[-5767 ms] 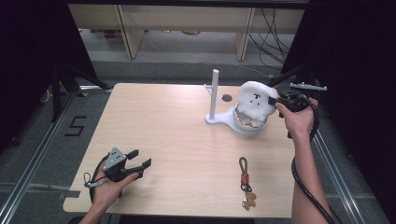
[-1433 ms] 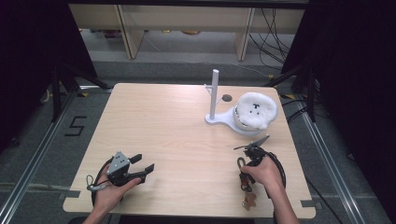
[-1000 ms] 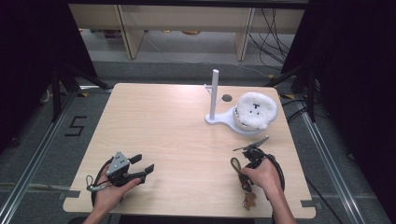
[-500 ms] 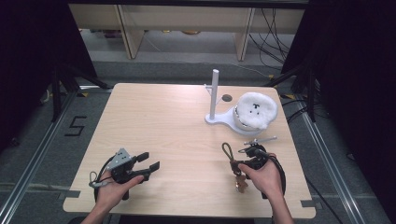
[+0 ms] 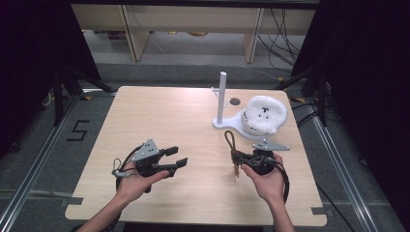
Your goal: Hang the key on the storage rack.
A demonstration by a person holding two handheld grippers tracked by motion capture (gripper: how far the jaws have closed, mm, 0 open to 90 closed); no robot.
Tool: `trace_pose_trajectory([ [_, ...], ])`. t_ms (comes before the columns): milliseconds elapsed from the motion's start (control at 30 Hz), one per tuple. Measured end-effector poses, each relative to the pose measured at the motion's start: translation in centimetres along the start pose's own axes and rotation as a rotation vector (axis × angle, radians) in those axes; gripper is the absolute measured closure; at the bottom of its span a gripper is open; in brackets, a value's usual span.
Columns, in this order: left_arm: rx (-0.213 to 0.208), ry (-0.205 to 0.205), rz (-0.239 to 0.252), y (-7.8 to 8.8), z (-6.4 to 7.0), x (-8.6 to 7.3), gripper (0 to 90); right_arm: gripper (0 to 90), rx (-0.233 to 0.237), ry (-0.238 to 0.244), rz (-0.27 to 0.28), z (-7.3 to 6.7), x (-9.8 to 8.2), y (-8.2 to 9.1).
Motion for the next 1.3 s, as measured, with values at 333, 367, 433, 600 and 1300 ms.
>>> trace_pose_trajectory([
  [333, -0.059, 0.041, 0.028, -2.1, -0.3, 2.7, 46.1, 79.4, 0.086, 0.051, 0.140, -2.0, 0.9, -0.9],
  [367, -0.059, 0.041, 0.028, -2.1, -0.3, 2.7, 46.7, 79.4, 0.094, 0.043, 0.148, -2.3, 1.0, -0.9],
  [433, -0.080, 0.073, 0.033, -2.8, -0.6, 3.3, 47.6, 79.4, 0.101, 0.032, 0.138, -2.8, 1.0, -1.1],
  [600, -0.139, 0.115, 0.035, -4.3, -0.3, 3.8, 52.8, 79.4, 0.113, 0.084, 0.150, -3.3, 1.4, -1.7],
  [1300, -0.225, 0.141, 0.034, -7.3, 0.7, 4.4, 71.9, 79.3, 0.146, 0.079, 0.152, -4.1, 1.4, -2.1],
])
Point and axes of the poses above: each handheld gripper's, and its own axes: y roughly backward along the jaws, x roughly out of its top, z roughly to its right, the point moved 4 cm from there along -y, roughly forward along the jaws, and after that the axes turned 1 degree about z, right-handed, at the moved point
